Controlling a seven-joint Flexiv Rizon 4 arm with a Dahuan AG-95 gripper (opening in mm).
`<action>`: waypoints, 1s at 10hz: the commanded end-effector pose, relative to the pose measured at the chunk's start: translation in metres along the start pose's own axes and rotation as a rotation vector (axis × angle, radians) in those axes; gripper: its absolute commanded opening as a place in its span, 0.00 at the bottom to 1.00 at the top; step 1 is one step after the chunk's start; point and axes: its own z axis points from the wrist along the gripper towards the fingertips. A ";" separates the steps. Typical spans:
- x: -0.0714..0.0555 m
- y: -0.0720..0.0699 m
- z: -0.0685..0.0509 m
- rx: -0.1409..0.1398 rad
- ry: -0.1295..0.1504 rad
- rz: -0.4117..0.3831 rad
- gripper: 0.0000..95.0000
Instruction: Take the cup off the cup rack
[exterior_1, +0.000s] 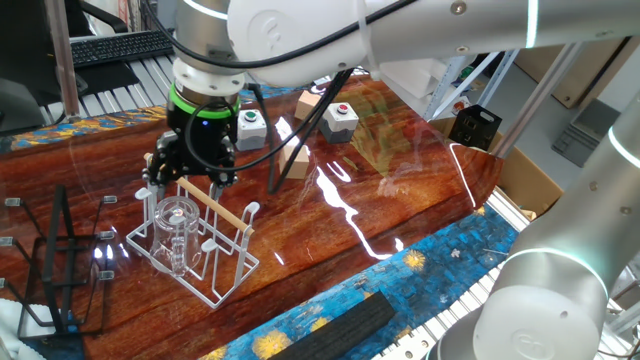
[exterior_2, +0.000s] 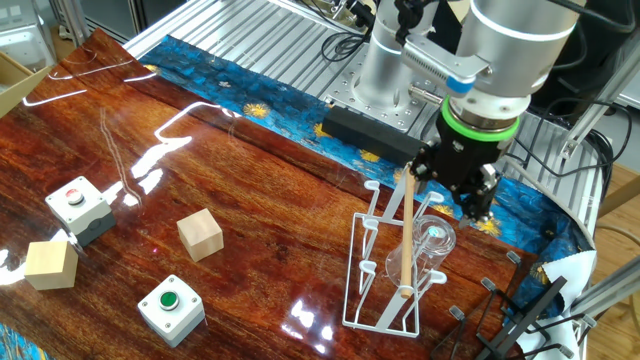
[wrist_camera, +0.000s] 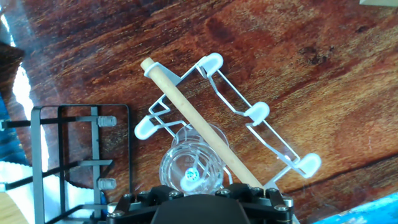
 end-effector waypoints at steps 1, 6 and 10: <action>-0.003 0.002 0.004 0.002 -0.004 0.007 0.80; -0.011 0.008 0.006 0.002 -0.003 0.035 0.80; -0.012 0.009 0.009 0.023 -0.013 0.133 0.80</action>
